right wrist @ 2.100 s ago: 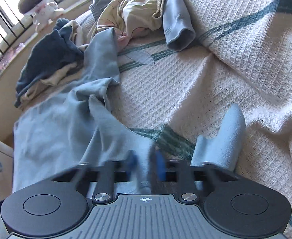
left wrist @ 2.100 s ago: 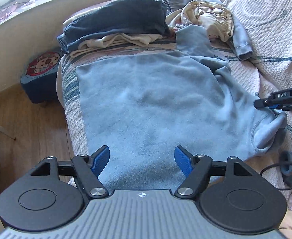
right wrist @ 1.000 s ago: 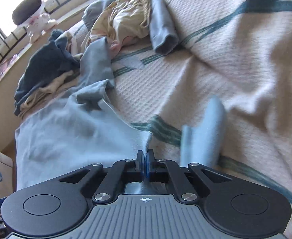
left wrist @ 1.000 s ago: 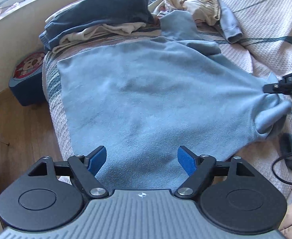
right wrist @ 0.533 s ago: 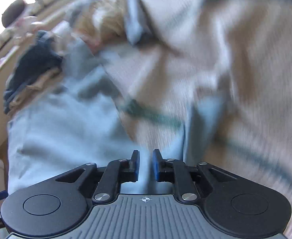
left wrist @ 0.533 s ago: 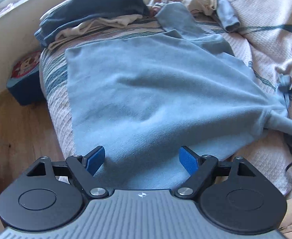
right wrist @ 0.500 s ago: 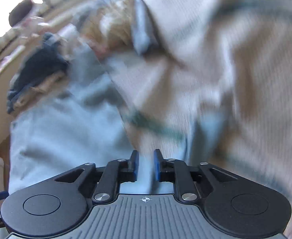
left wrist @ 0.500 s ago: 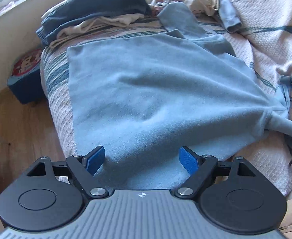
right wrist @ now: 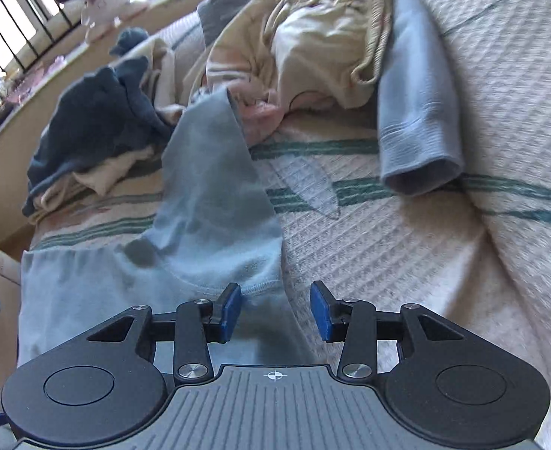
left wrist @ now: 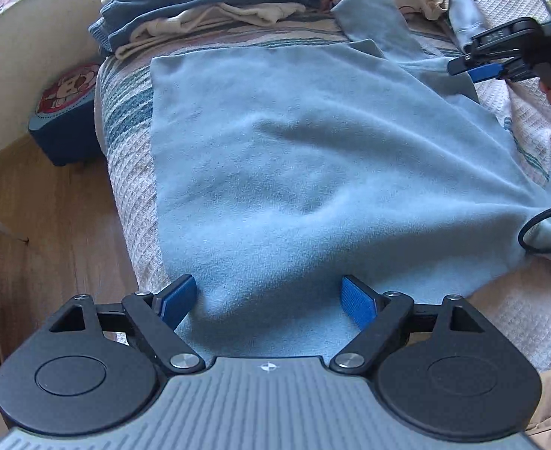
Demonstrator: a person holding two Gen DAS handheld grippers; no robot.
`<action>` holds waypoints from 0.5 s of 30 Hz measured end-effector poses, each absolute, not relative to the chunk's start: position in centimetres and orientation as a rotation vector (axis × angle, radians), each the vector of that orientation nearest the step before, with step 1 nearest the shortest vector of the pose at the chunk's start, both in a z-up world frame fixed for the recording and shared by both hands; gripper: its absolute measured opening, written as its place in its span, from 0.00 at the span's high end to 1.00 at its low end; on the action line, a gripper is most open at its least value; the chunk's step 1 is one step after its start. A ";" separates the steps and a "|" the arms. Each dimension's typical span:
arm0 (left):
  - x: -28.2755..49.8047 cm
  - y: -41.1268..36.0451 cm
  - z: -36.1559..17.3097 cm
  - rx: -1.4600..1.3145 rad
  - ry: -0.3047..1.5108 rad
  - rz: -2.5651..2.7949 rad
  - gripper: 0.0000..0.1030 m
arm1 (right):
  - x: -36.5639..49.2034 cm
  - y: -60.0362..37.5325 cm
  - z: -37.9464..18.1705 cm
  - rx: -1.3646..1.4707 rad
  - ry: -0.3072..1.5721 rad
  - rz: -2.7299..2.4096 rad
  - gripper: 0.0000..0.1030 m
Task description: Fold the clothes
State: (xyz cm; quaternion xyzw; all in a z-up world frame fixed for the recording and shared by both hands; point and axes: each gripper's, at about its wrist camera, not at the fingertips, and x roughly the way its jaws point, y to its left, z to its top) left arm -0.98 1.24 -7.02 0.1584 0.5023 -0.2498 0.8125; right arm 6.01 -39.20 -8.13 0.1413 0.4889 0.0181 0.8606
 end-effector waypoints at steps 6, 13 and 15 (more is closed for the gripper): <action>-0.6 0.6 -7.1 0.364 1.085 -0.541 0.19 | 8.0 -38.6 -7.9 0.214 0.999 0.015 0.96; -0.6 0.4 -7.4 0.383 1.102 -0.546 0.17 | 11.3 -36.8 -9.1 0.146 0.979 -0.033 0.96; -0.6 0.6 -7.4 0.377 1.106 -0.537 0.17 | 11.4 -36.8 -9.5 0.164 0.989 -0.051 0.88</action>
